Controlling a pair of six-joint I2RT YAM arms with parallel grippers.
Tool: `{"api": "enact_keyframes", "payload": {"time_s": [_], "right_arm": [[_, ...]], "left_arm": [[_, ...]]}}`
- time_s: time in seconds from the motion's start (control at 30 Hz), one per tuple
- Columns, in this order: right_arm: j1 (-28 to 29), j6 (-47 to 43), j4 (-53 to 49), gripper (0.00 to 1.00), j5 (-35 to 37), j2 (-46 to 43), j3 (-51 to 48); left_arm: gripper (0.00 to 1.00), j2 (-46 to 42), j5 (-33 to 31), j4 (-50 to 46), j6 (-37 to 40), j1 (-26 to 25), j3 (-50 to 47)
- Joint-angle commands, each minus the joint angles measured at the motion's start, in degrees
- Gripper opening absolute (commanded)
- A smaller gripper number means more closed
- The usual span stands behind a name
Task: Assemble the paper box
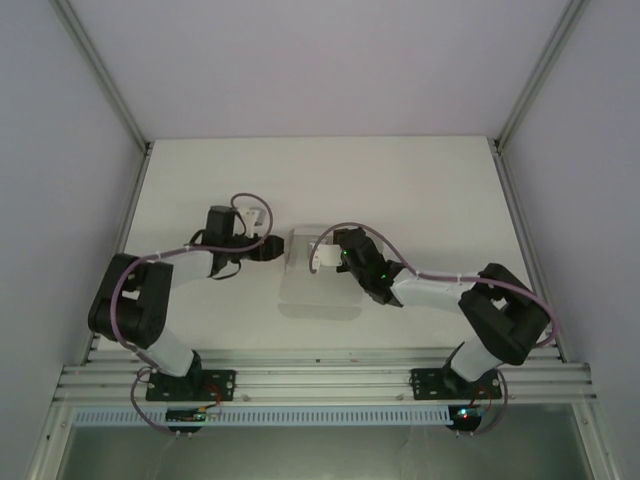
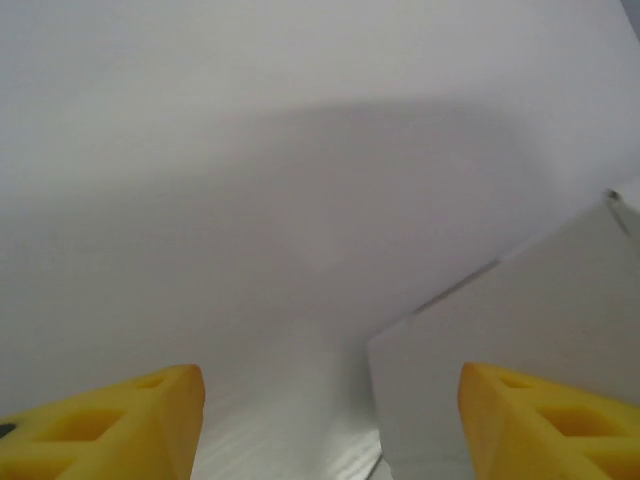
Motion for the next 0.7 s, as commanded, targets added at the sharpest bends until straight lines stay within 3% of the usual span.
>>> {"api": "enact_keyframes", "payload": {"time_s": [0.0,0.3,0.67], "right_arm": [[-0.2,1.1,0.0,0.00,1.2,0.8,0.7],[-0.2,1.6,0.2,0.00,1.4,1.0,0.2],[-0.2,1.5,-1.3,0.00,0.8,0.0,-0.6]], "left_arm": [[0.63,-2.7,1.3,0.2,1.6,-1.6,-1.8],[0.59,-2.9,0.7,2.6,2.4,-5.5,-3.2],[0.58,-6.7,-0.3,0.4,5.5,-6.7,-5.0]]}}
